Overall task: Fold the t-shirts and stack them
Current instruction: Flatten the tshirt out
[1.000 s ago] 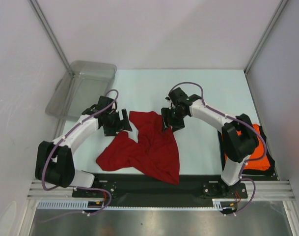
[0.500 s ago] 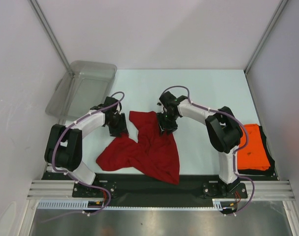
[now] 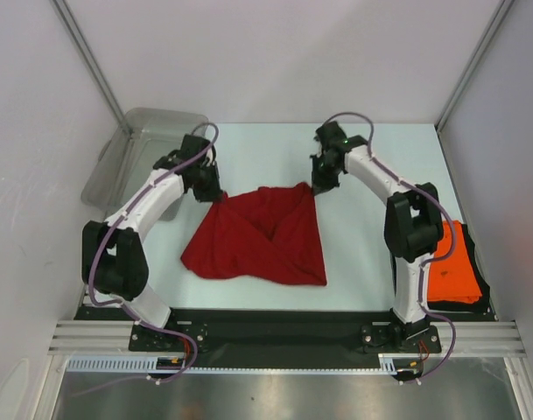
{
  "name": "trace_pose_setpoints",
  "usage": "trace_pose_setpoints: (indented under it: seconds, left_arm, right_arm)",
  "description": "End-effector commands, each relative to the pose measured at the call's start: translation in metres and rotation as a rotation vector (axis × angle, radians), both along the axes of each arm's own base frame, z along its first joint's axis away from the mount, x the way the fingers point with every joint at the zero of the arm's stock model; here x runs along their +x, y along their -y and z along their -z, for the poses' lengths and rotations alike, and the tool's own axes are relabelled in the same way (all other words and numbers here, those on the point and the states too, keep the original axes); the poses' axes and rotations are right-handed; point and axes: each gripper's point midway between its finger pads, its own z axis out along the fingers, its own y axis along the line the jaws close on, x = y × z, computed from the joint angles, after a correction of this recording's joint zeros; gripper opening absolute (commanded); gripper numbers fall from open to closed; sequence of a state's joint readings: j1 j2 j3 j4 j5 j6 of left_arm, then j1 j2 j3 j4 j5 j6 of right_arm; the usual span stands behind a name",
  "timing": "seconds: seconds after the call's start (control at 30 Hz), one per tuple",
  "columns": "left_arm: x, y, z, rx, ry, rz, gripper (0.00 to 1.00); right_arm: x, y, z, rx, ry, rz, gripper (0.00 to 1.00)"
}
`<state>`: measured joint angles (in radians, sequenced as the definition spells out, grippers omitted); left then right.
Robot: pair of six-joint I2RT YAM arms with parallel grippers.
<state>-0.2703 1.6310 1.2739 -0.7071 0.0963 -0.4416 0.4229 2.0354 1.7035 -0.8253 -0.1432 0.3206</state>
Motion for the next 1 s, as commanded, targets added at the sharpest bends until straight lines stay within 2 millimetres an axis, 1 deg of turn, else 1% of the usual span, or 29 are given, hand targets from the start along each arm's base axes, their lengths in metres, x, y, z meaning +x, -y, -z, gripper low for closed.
trace_pose_setpoints:
  seconds: [0.0,0.03,0.07,0.1,0.13,0.17,0.2,0.23,0.3,0.33,0.37,0.4,0.43,0.47,0.5,0.53,0.57,0.6,0.63,0.67,0.7,0.73,0.77,0.8,0.83,0.87,0.9,0.93,0.97]
  left_arm:
    - [0.033,-0.014,-0.091,0.033,0.222,-0.042,0.00]
    - [0.037,-0.017,-0.111,0.024,0.265,-0.058,0.00]
    - [0.046,-0.022,-0.150,0.018,0.353,-0.088,0.00]
    - [0.049,-0.028,-0.173,0.009,0.403,-0.113,0.00]
    - [0.049,-0.033,-0.200,-0.002,0.460,-0.141,0.00]
    - [0.047,-0.037,-0.239,-0.020,0.538,-0.163,0.00]
    - [0.045,-0.044,-0.259,-0.019,0.582,-0.191,0.00]
    - [0.036,-0.047,-0.293,-0.046,0.657,-0.207,0.00]
    - [0.023,-0.049,-0.317,-0.079,0.716,-0.216,0.00]
    - [0.013,-0.049,-0.326,-0.105,0.738,-0.225,0.00]
    - [-0.006,-0.051,-0.347,-0.140,0.801,-0.228,0.00]
    - [-0.014,-0.052,-0.335,-0.147,0.784,-0.230,0.00]
    - [-0.023,-0.053,-0.332,-0.170,0.785,-0.245,0.00]
    - [-0.046,-0.057,-0.321,-0.181,0.789,-0.250,0.00]
    - [-0.056,-0.058,-0.312,-0.191,0.783,-0.259,0.00]
    - [-0.066,-0.060,-0.299,-0.193,0.766,-0.267,0.00]
    - [-0.075,-0.062,-0.255,-0.173,0.682,-0.272,0.00]
    - [-0.095,-0.063,-0.246,-0.190,0.685,-0.269,0.02]
    - [-0.107,-0.063,-0.224,-0.193,0.626,-0.272,0.04]
    - [-0.116,-0.061,-0.179,-0.176,0.523,-0.265,0.15]
    - [-0.129,-0.061,-0.166,-0.192,0.512,-0.262,0.29]
    - [-0.139,-0.055,-0.145,-0.206,0.451,-0.233,0.43]
    - [-0.149,-0.054,-0.112,-0.191,0.368,-0.223,0.69]
    - [-0.157,-0.056,-0.104,-0.181,0.373,-0.213,0.80]
    - [-0.168,-0.061,-0.090,-0.149,0.327,-0.218,0.88]
    - [-0.171,-0.069,-0.084,-0.108,0.316,-0.235,0.96]
    - [-0.174,-0.072,-0.085,-0.087,0.320,-0.219,0.97]
    - [-0.176,-0.073,-0.091,-0.080,0.326,-0.208,0.98]
    - [-0.174,-0.078,-0.094,-0.054,0.341,-0.216,0.97]
  right_arm:
    - [0.049,0.016,-0.099,0.084,0.264,0.084,0.00]
    - [0.058,0.020,-0.121,0.109,0.317,0.112,0.00]
    - [0.074,0.028,-0.159,0.153,0.412,0.141,0.00]
    - [0.080,0.033,-0.188,0.184,0.474,0.155,0.00]
    - [0.085,0.039,-0.211,0.202,0.521,0.173,0.00]
    - [0.087,0.046,-0.229,0.211,0.553,0.189,0.00]
    - [0.094,0.061,-0.273,0.238,0.650,0.217,0.00]
    - [0.092,0.069,-0.287,0.243,0.670,0.237,0.00]
    - [0.090,0.082,-0.318,0.273,0.726,0.258,0.00]
    - [0.084,0.095,-0.340,0.289,0.769,0.278,0.00]
    - [0.077,0.099,-0.347,0.301,0.780,0.276,0.00]
    - [0.072,0.103,-0.352,0.300,0.790,0.279,0.00]
    - [0.069,0.107,-0.332,0.277,0.745,0.285,0.00]
    - [0.051,0.111,-0.352,0.284,0.803,0.282,0.00]
    - [0.045,0.115,-0.341,0.264,0.794,0.281,0.00]
    - [0.037,0.118,-0.336,0.254,0.798,0.286,0.00]
    - [0.027,0.129,-0.309,0.227,0.774,0.318,0.00]
    - [0.022,0.135,-0.296,0.221,0.766,0.338,0.00]
    - [0.018,0.140,-0.283,0.236,0.743,0.360,0.00]
    - [0.016,0.155,-0.237,0.211,0.661,0.405,0.00]
    - [0.006,0.160,-0.231,0.207,0.660,0.420,0.00]
    - [0.004,0.167,-0.211,0.182,0.633,0.439,0.05]
    - [-0.005,0.176,-0.177,0.142,0.567,0.458,0.17]
    - [-0.010,0.182,-0.157,0.107,0.519,0.476,0.33]
    - [-0.019,0.191,-0.133,0.050,0.449,0.486,0.62]
    - [-0.026,0.193,-0.115,0.028,0.390,0.480,0.69]
    - [-0.033,0.194,-0.090,-0.003,0.304,0.463,0.71]
    - [-0.046,0.197,-0.076,-0.044,0.236,0.443,0.75]
    - [-0.051,0.196,-0.067,-0.051,0.207,0.427,0.76]
